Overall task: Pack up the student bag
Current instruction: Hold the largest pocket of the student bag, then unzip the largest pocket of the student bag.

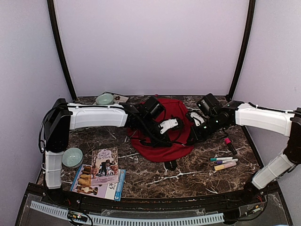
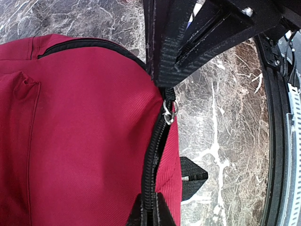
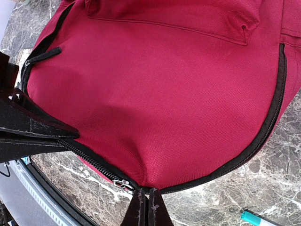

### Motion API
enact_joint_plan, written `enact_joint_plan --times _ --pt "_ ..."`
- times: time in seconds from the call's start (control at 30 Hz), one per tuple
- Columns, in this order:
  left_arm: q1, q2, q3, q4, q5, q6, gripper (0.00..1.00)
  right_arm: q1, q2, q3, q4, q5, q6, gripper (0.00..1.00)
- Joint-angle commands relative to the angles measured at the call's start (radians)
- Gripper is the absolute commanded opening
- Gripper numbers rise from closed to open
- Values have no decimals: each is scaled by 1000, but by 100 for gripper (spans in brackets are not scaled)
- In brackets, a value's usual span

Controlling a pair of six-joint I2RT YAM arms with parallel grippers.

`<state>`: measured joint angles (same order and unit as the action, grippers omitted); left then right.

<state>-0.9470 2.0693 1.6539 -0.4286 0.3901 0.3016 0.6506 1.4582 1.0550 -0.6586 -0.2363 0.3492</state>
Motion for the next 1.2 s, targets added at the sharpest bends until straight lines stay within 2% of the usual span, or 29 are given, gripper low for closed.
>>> enact_joint_plan --times 0.0,0.33,0.47,0.6,0.67,0.73,0.8,0.87,0.9,1.1,1.17 --pt "-7 -66 -28 -15 -47 -20 0 -9 -25 1 -10 69 10 0" --pt "-7 -178 -153 31 -112 -89 0 -85 14 -59 -71 281 105 0" --pt "-11 -183 -172 36 -119 -116 0 -88 3 -78 -54 274 118 0" --pt "-21 -190 -174 36 -142 -131 2 -88 -4 -94 -11 204 116 0" --pt "-26 -199 -175 39 -149 -141 13 -89 0 -92 -10 191 116 0" --pt "-34 -208 -170 58 -150 -145 32 -88 5 -83 -16 186 114 0" --pt "-45 -209 -157 79 -163 -141 57 -88 4 -81 -14 180 111 0" --pt "-51 -200 -141 103 -183 -139 86 -88 0 -77 -9 174 109 0" --pt "-52 -192 -133 114 -188 -140 96 -88 -2 -73 -8 175 109 0" --pt "-46 -102 -81 168 -319 -250 99 -88 -9 -75 -2 174 121 0" --pt "-45 -101 -93 215 -323 -257 99 -88 -12 -80 3 171 128 0"
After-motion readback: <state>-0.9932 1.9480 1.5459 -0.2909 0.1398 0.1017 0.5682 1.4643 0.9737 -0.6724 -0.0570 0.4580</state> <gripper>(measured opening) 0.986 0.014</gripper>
